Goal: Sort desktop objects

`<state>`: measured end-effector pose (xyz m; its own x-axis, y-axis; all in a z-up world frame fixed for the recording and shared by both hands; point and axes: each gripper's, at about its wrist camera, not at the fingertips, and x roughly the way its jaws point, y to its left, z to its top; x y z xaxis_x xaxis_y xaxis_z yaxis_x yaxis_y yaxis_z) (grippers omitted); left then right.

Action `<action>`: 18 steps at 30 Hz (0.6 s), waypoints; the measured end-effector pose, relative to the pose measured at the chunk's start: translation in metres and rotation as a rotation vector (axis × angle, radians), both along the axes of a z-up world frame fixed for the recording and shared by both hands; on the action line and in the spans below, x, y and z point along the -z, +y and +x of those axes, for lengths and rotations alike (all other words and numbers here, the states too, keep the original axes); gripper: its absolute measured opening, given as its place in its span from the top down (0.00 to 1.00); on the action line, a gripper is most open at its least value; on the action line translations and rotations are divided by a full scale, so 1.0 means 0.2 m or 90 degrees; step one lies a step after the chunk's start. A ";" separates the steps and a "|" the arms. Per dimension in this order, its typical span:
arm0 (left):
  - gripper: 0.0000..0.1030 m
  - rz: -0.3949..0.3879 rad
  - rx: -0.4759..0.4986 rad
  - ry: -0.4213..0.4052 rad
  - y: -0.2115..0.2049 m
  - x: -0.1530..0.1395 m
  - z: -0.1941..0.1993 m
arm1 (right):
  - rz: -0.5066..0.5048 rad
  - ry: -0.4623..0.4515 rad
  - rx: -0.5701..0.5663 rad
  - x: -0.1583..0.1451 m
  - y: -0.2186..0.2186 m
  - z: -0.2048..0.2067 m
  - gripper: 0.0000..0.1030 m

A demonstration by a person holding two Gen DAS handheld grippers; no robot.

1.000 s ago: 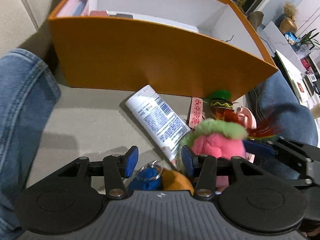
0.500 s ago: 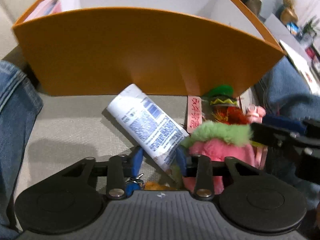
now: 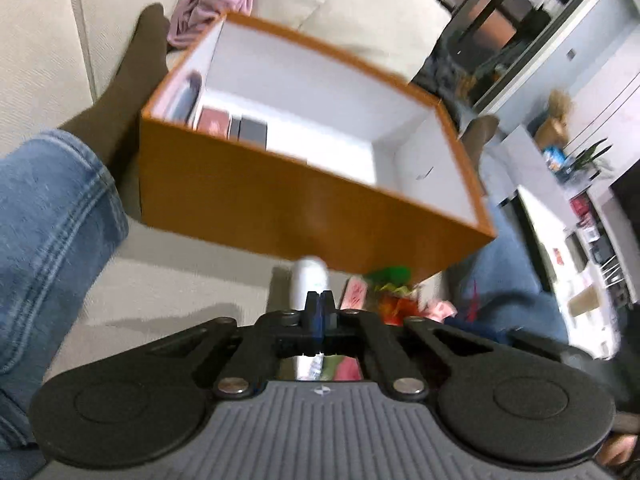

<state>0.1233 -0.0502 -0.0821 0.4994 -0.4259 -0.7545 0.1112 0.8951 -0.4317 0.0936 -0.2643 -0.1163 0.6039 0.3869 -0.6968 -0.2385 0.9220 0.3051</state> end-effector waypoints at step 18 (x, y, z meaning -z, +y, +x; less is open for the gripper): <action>0.64 0.061 0.066 0.128 -0.08 0.34 0.01 | -0.021 0.001 0.040 0.01 -0.05 0.02 0.52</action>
<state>0.1245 -0.0666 -0.1503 0.2931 -0.3885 -0.8736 0.1251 0.9214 -0.3678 0.0972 -0.2738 -0.1178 0.6253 0.3249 -0.7096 -0.1788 0.9447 0.2750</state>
